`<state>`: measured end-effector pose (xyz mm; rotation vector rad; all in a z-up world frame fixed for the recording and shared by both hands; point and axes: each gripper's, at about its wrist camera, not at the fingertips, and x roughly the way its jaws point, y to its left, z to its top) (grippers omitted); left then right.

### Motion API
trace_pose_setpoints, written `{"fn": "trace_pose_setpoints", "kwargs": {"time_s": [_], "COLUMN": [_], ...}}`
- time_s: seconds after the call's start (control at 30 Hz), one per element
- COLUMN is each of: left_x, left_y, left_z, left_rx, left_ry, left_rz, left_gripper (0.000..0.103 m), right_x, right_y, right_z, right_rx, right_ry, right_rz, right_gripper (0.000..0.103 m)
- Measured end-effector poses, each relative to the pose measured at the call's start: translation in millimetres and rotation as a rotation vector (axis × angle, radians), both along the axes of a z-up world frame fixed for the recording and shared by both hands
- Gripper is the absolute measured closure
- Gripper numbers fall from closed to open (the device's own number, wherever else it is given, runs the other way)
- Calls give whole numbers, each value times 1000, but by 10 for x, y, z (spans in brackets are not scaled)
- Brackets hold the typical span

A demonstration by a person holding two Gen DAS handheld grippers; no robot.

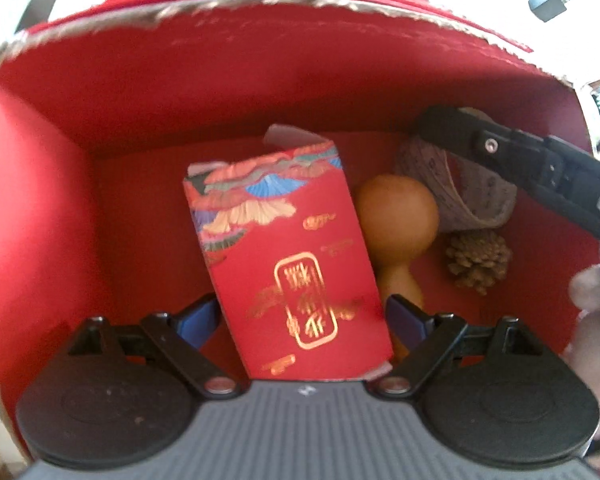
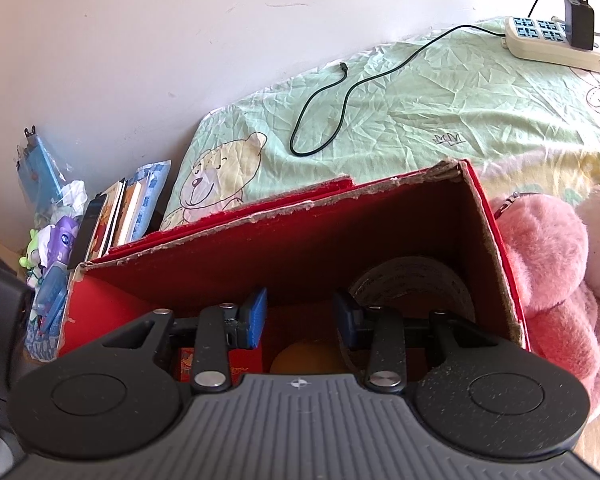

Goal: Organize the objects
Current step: 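Raise the open right tool out of the red box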

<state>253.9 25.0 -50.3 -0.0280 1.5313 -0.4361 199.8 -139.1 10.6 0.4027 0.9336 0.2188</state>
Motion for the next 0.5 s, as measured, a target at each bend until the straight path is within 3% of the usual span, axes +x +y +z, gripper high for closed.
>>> {"fn": "trace_pose_setpoints", "kwargs": {"time_s": [0.23,0.4,0.5], "left_x": [-186,-236,-269], "left_y": [-102,-282,-297], "left_z": [104,98,122], "left_rx": [4,93,97], "left_ry": [-24,-94,-120], "left_rz": [3,-38,-40], "left_gripper": [15,15,15], "right_x": [8,9,18], "right_y": [-7,16,10], "right_z": [-4,1,-7], "right_rx": [18,28,46], "right_ry": [0,-1,1], "right_rz": [10,37,53], "right_gripper": [63,63,63]}}
